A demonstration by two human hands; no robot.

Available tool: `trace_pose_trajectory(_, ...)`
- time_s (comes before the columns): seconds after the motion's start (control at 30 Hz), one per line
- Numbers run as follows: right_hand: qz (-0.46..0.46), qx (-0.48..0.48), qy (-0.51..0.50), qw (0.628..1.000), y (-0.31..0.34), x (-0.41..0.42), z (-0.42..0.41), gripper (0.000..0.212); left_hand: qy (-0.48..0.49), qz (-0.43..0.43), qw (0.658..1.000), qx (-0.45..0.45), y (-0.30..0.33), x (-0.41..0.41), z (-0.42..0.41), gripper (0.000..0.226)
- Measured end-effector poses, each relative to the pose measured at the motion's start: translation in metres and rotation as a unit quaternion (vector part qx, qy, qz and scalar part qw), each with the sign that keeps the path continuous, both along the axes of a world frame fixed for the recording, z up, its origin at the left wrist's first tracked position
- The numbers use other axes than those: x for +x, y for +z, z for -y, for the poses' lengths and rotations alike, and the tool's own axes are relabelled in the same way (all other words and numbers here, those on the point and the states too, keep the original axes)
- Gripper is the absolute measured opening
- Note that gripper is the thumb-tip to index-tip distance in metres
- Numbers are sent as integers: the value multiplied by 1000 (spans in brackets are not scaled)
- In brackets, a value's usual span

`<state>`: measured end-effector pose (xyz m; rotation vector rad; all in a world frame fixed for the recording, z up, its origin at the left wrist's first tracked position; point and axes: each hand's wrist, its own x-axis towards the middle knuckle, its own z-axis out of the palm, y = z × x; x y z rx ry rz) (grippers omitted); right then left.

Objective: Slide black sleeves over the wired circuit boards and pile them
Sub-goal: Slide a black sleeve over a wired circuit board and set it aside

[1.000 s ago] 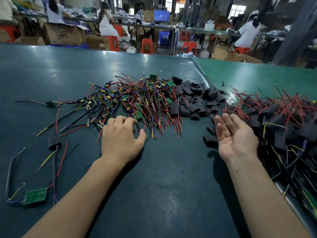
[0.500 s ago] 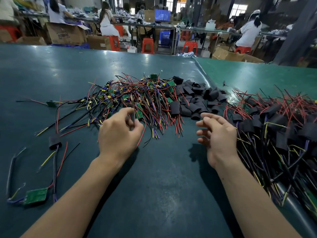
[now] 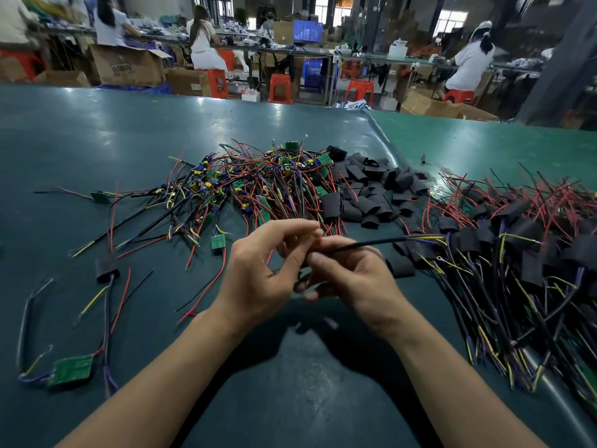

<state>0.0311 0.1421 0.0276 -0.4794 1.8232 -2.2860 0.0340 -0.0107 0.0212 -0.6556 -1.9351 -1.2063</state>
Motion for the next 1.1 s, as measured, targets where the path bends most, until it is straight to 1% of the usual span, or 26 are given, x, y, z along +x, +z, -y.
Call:
trace_pose_trajectory(0.07,-7,-39,-72,997,4,-5,-6,11,1,-9,999,-53,-3,-3,3,22)
trace_pose_trajectory(0.13,2,-97,-119,988,10,-11,-17,11,26,6,994,-108,-8,-6,7,26)
trace_pose_trajectory(0.17,15,-127,-129,983,12,-13,-22,14,40,14,991,-124,-10,-8,8,27)
trace_pose_trajectory(0.23,43,-155,-126,979,15,-15,-31,18,51,11,991,-124,-12,-10,9,21)
trace_pose_trajectory(0.3,59,-156,-113,979,15,-16,-31,11,58,-10,991,-119,-13,-13,10,15)
trace_pose_trajectory(0.37,58,-132,-114,983,12,-16,-27,2,81,-41,989,-117,-14,-15,12,13)
trace_pose_trajectory(0.4,53,-119,-117,985,10,-16,-25,2,98,-57,986,-119,-13,-16,13,12)
trace_pose_trajectory(0.5,47,-81,-136,986,6,-18,-24,10,148,-93,974,-142,-13,-19,13,9)
trace_pose_trajectory(0.6,47,-79,-172,981,6,-19,-26,4,184,-92,968,-142,-14,-21,14,10)
trace_pose_trajectory(0.7,27,-75,-226,971,8,-21,-29,15,212,-64,970,-105,-14,-24,17,12)
trace_pose_trajectory(0.77,-24,-88,-285,954,10,-21,-33,21,215,-42,971,-92,-14,-25,18,13)
trace_pose_trajectory(0.83,-106,-79,-375,918,13,-20,-41,21,192,-29,977,-90,-15,-26,18,13)
trace_pose_trajectory(0.9,-155,-62,-451,877,18,-20,-47,18,165,-26,981,-98,-15,-25,16,13)
trace_pose_trajectory(0.93,-158,-72,-484,858,20,-19,-50,15,158,-22,982,-100,-15,-24,15,12)
trace_pose_trajectory(1.03,-133,-157,-547,812,25,-21,-62,6,171,-14,981,-88,-12,-24,16,10)
trace_pose_trajectory(1.1,-111,-190,-547,807,26,-25,-69,7,181,-10,980,-81,-12,-23,16,9)
